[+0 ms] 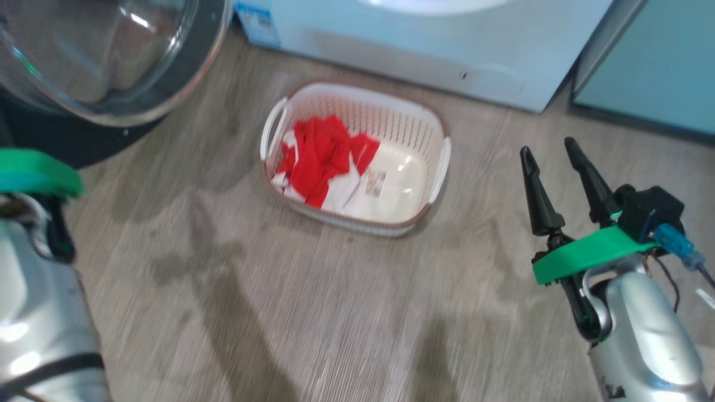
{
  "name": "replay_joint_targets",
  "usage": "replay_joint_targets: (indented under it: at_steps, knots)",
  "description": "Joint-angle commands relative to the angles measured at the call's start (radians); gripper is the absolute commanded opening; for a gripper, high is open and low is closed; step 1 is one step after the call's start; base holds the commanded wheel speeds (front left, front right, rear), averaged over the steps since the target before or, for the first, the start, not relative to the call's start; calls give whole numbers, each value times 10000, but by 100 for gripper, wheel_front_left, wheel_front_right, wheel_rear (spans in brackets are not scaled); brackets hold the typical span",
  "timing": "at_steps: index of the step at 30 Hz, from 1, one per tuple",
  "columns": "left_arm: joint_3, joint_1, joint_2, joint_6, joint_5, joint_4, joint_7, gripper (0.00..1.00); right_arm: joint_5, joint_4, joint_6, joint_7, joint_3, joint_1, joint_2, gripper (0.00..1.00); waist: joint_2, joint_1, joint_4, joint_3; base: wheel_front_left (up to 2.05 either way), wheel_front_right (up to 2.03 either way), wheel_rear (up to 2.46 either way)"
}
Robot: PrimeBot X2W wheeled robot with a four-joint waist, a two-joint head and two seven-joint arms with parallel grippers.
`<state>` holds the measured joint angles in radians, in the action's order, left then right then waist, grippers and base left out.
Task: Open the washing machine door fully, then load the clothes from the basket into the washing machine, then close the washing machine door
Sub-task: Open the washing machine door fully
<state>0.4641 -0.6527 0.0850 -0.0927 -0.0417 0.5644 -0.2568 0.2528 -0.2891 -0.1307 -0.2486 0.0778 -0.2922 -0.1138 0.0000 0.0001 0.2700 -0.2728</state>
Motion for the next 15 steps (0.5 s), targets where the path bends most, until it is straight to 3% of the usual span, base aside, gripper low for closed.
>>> replay_joint_targets:
  at_steps: [1,9,15]
  knots:
    - [8,192,345,-52,126,-389,-49,0,93,205,0,-111,242,159,169,100,0,-1,-353,728,0,0,0]
    - [-792,1853,40,-239,338,-715,-49,0,188,127,0,-129,153,726,442,100,0,-1,-1416,2320,0,0,0]
    - [-1273,2986,-212,-302,3,-1526,-49,0,137,340,0,-130,-27,1146,511,100,0,-1,-2268,2872,0,0,0]
